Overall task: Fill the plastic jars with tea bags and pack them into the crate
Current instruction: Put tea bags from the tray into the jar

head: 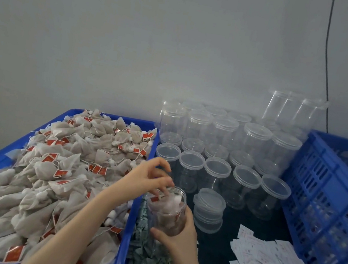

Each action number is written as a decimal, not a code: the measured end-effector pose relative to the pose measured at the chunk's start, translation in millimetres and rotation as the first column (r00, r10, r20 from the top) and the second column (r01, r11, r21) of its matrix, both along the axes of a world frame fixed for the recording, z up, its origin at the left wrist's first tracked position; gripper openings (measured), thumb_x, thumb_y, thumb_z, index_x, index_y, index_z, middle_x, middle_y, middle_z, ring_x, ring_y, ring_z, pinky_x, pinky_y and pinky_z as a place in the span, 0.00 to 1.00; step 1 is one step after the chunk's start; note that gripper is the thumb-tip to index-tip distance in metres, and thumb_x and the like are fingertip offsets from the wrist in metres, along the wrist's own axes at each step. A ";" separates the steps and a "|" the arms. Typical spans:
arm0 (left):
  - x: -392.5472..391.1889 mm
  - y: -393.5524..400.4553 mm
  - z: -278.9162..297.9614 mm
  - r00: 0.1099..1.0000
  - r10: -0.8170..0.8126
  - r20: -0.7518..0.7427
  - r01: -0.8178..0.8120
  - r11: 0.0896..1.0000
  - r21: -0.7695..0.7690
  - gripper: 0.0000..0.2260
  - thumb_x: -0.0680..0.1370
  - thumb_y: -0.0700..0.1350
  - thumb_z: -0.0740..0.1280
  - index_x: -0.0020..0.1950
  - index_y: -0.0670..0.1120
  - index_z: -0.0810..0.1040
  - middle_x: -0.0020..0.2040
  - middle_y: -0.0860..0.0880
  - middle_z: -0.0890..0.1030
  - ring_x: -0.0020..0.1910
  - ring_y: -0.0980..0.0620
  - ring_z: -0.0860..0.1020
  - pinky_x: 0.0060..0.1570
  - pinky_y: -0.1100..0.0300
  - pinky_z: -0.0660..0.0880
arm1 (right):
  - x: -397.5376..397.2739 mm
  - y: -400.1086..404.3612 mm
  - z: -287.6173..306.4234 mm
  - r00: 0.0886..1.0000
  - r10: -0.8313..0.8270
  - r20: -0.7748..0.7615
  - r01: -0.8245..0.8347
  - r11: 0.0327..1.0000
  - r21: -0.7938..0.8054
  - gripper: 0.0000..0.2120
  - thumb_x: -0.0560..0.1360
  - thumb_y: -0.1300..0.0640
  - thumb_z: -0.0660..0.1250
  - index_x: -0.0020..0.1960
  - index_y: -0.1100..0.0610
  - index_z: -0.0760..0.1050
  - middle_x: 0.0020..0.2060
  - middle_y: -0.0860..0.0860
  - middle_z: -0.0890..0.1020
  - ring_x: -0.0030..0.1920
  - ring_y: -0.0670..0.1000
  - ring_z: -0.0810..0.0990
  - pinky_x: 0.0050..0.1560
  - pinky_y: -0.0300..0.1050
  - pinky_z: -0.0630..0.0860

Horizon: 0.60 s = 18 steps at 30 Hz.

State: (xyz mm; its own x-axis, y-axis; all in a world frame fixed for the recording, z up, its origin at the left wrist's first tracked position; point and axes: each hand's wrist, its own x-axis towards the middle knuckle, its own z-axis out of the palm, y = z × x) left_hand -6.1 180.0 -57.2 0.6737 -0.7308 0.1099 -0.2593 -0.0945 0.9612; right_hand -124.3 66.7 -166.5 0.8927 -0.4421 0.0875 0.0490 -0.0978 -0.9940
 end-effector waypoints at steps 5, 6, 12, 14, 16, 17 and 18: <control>-3.1 -0.6 -3.8 0.990 0.033 0.134 -0.025 0.998 -0.062 0.04 0.78 0.38 0.66 0.45 0.45 0.78 0.43 0.50 0.84 0.44 0.54 0.83 0.44 0.63 0.79 | -3.5 2.7 2.7 1.000 0.017 -0.005 -0.017 0.999 -0.035 0.47 0.56 0.54 0.84 0.70 0.48 0.66 0.63 0.42 0.76 0.62 0.39 0.76 0.63 0.38 0.74; -3.7 1.6 -1.8 0.992 0.026 0.120 -0.013 0.994 -0.109 0.05 0.78 0.38 0.65 0.44 0.44 0.79 0.42 0.50 0.84 0.43 0.54 0.82 0.44 0.63 0.78 | -4.0 2.8 3.7 1.000 0.019 -0.002 -0.019 0.999 -0.032 0.47 0.56 0.54 0.84 0.70 0.47 0.66 0.62 0.42 0.77 0.61 0.38 0.76 0.62 0.36 0.74; -17.1 -1.7 -4.2 0.920 -0.197 0.339 0.128 0.968 0.214 0.10 0.74 0.42 0.69 0.39 0.57 0.85 0.37 0.56 0.84 0.38 0.60 0.80 0.41 0.68 0.75 | -6.0 -0.3 6.6 1.000 -0.014 0.008 0.014 0.999 -0.046 0.41 0.52 0.50 0.81 0.62 0.43 0.70 0.53 0.36 0.81 0.54 0.36 0.80 0.47 0.29 0.76; -17.0 -5.5 -7.9 0.855 -0.305 0.419 0.130 0.909 0.396 0.09 0.74 0.43 0.70 0.40 0.56 0.85 0.34 0.60 0.82 0.36 0.61 0.78 0.39 0.67 0.75 | -7.2 -1.8 5.8 0.999 -0.038 -0.009 0.037 0.995 -0.094 0.41 0.51 0.48 0.81 0.62 0.42 0.70 0.53 0.39 0.81 0.54 0.40 0.81 0.49 0.35 0.78; -15.8 -6.8 -8.3 0.827 -0.406 0.388 0.176 0.844 0.507 0.08 0.73 0.42 0.71 0.42 0.56 0.84 0.33 0.59 0.80 0.39 0.55 0.77 0.44 0.62 0.75 | -8.1 -2.2 5.1 0.996 -0.074 -0.040 0.067 0.985 -0.158 0.44 0.49 0.44 0.80 0.62 0.38 0.67 0.56 0.38 0.78 0.56 0.39 0.79 0.54 0.40 0.79; -15.5 -7.6 -8.5 0.812 -0.443 0.381 0.189 0.816 0.546 0.09 0.73 0.41 0.71 0.44 0.56 0.85 0.35 0.57 0.80 0.40 0.53 0.76 0.46 0.61 0.74 | -8.4 -1.8 4.5 0.994 -0.093 -0.051 0.082 0.977 -0.197 0.43 0.48 0.42 0.79 0.60 0.33 0.64 0.56 0.35 0.76 0.56 0.37 0.78 0.54 0.39 0.78; -15.7 -8.6 -9.3 0.795 -0.476 0.376 0.202 0.791 0.577 0.09 0.72 0.41 0.71 0.45 0.55 0.85 0.36 0.55 0.80 0.40 0.52 0.76 0.48 0.60 0.74 | -8.6 -1.1 3.7 0.993 -0.106 -0.051 0.091 0.968 -0.232 0.42 0.48 0.41 0.78 0.58 0.29 0.63 0.55 0.33 0.74 0.55 0.34 0.77 0.53 0.37 0.78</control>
